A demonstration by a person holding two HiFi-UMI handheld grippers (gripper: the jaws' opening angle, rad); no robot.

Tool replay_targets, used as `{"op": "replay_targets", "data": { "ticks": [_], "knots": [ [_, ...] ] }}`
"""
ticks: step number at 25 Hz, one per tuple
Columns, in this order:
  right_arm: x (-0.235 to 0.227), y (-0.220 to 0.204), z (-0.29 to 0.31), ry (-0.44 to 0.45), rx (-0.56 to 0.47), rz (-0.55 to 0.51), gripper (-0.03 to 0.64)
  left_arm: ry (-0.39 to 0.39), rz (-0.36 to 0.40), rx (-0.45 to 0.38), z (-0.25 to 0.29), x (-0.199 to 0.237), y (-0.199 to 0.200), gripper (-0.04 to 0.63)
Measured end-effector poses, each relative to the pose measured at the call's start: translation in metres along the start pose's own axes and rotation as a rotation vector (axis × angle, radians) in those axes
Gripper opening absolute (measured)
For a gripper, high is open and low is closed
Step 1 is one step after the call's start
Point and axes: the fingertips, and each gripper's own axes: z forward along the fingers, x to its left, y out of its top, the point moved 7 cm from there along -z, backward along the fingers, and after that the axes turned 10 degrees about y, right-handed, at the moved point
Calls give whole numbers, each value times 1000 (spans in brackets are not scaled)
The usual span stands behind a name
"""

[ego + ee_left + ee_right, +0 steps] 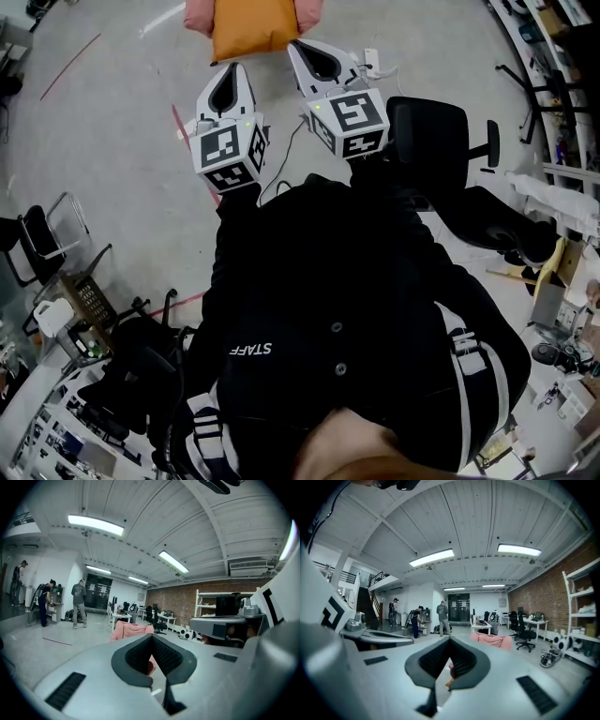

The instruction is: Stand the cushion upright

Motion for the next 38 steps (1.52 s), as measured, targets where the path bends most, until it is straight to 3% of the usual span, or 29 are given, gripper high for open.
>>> {"op": "replay_targets", "data": {
  "ticks": [10, 18, 33, 38],
  "knots": [
    [-15, -32, 12, -80, 58, 48, 12, 61, -35, 67, 6, 47, -34, 0],
    [-62, -52, 56, -80, 111, 77, 12, 113, -53, 122, 59, 64, -49, 0],
    [-272, -40, 254, -6, 147, 120, 12, 173, -7, 179, 337, 68, -5, 0],
    [-318, -49, 296, 9, 184, 151, 12, 181, -10, 221, 398, 67, -5, 0]
  ]
}}
